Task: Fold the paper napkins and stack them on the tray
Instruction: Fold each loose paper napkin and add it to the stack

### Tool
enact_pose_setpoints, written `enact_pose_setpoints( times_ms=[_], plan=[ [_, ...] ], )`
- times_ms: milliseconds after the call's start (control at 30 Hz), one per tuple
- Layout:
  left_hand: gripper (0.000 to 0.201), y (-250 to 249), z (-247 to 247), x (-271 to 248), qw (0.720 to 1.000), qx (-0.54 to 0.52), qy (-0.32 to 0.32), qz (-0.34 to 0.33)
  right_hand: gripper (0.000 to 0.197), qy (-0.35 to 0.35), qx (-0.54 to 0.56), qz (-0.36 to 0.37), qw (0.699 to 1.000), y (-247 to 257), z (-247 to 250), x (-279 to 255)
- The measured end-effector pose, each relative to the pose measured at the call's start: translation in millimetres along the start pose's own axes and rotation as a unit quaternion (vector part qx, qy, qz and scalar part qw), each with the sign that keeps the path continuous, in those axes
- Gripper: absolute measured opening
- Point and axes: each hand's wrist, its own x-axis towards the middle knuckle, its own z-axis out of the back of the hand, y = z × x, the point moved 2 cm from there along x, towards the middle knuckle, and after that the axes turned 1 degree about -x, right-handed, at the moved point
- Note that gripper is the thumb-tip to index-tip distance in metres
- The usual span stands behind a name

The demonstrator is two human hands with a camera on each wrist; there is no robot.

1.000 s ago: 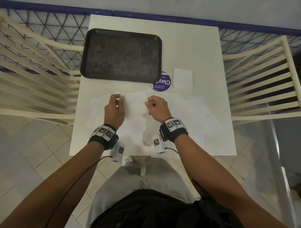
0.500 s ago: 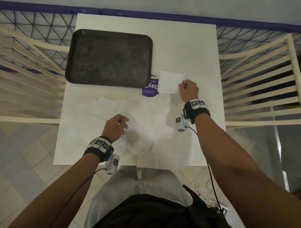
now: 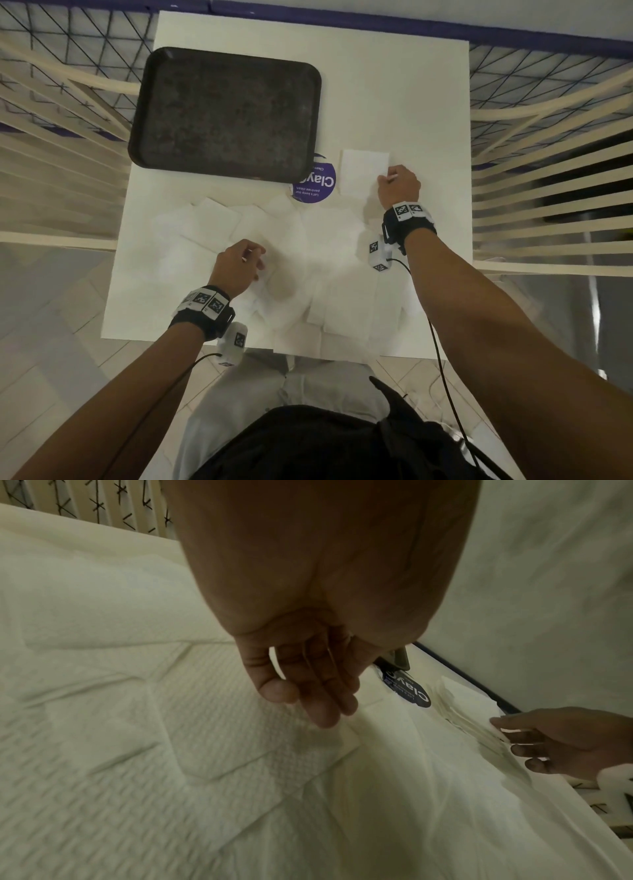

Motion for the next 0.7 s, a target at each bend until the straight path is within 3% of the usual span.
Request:
enact_pose_setpoints(
  times_ms=[167, 333, 467, 700],
  plan=[
    [0.018, 1.7, -1.0, 1.6, 1.000, -0.002, 0.002, -0.012, 0.031, -0.030, 0.041, -0.026, 0.998, -0.1, 3.7, -16.0],
    [0.016, 1.3, -0.2, 1.5, 0.999, -0.009, 0.009, -0.031, 0.022, -0.039, 0.080, 0.038, 0.995, 1.7, -2.7, -49.6],
    [0.015, -0.8, -2.2, -1.6, 0.998, -0.024, 0.018, -0.050, 0.020, 0.003, 0.073, 0.073, 0.995, -11.0, -18.2, -85.8],
    [0.015, -4.8, -14.5, -5.9, 0.992, -0.071, 0.072, -0.077, 0.022, 0.013, 0.037, 0.013, 0.999, -42.9, -31.1, -145.1]
  ],
)
